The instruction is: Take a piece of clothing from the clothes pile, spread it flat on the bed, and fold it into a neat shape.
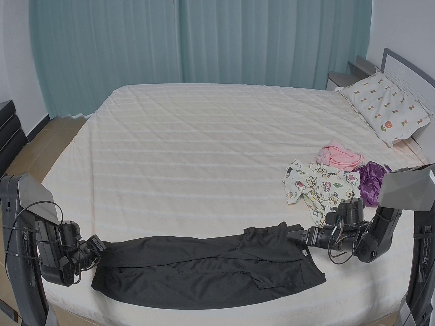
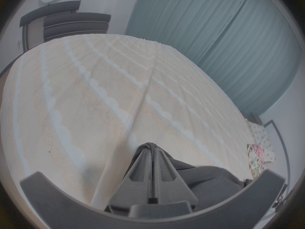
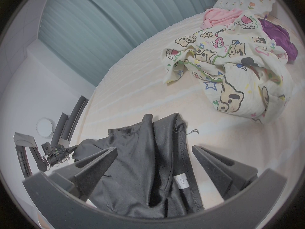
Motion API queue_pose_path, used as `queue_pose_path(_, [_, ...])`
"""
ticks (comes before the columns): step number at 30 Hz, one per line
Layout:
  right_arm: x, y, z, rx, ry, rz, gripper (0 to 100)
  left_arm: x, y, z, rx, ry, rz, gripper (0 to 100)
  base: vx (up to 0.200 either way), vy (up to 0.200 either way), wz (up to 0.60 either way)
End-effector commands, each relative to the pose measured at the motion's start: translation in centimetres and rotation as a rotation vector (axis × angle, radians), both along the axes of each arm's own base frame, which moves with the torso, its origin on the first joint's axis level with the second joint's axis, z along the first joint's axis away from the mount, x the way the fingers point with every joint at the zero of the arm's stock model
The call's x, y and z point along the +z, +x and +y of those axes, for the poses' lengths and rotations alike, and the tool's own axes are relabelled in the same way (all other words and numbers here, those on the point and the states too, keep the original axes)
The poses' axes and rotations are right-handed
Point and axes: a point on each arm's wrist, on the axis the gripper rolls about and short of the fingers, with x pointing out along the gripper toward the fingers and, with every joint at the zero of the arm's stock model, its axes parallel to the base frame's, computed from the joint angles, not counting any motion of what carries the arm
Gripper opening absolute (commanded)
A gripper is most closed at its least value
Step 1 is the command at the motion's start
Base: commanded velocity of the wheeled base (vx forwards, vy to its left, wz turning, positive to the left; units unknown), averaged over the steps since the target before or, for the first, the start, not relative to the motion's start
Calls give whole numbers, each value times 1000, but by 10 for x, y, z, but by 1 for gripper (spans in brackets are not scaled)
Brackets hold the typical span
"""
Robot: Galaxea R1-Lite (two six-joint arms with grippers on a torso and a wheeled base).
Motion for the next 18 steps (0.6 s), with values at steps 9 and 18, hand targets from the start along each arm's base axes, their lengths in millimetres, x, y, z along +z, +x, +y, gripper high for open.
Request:
queue_pose_path(9, [-4,16,2,-39,38,31,100,8,7,2,54,-84,-63,0,0,0,0])
queue_pose_path(18, [-6,27,11,-45,70,40,100,7,7,2,54,-87,-60,0,0,0,0])
